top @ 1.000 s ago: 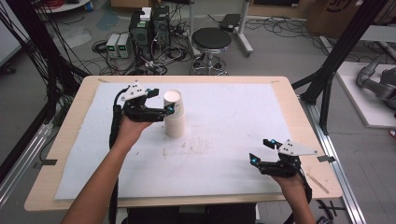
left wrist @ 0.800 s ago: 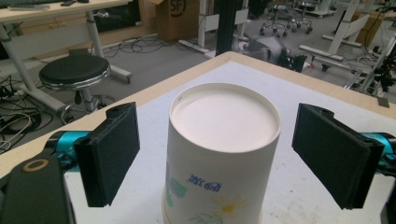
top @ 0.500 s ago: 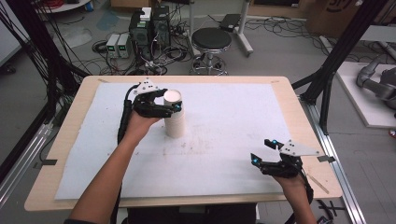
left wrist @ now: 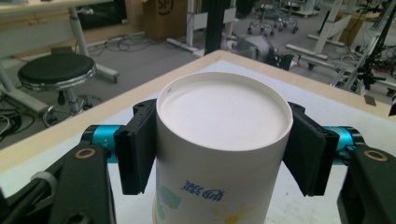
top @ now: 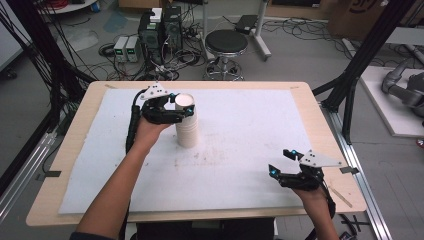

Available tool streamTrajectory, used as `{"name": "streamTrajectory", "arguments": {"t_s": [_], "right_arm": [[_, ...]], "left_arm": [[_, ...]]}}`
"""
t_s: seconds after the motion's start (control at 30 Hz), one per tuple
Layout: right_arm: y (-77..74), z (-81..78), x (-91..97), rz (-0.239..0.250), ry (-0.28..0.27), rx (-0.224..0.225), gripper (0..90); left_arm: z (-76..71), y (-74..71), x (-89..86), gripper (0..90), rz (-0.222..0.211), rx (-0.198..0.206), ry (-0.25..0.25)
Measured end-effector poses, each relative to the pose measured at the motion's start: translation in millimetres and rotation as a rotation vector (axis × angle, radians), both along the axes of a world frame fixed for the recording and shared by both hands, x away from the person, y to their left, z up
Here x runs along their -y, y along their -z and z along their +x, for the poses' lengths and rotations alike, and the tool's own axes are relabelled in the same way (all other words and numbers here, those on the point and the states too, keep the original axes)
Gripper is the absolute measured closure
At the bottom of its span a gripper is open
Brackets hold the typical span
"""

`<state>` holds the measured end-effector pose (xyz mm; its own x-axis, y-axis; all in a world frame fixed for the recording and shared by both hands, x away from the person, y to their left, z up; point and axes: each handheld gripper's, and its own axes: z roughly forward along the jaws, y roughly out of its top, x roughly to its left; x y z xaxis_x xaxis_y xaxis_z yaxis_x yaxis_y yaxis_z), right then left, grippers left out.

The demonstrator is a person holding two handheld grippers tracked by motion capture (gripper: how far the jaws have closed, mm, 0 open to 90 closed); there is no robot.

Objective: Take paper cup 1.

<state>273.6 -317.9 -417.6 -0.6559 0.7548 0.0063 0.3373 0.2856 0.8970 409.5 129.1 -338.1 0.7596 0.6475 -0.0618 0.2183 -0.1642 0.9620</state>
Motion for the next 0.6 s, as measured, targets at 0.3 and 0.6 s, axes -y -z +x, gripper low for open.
{"name": "streamTrajectory", "arguments": {"t_s": [0.3, 0.6], "right_arm": [[-0.2, -0.2, -1.2, -0.004, -0.004, -0.002, 20.6], [-0.8, -0.8, -1.1, 0.002, -0.003, 0.002, 20.6]], "left_arm": [[-4.2, -23.4, -1.2, 33.8, -0.019, 0.041, -0.004], [-16.1, -59.7, -16.5, 34.6, -0.11, 0.099, -0.007]]}}
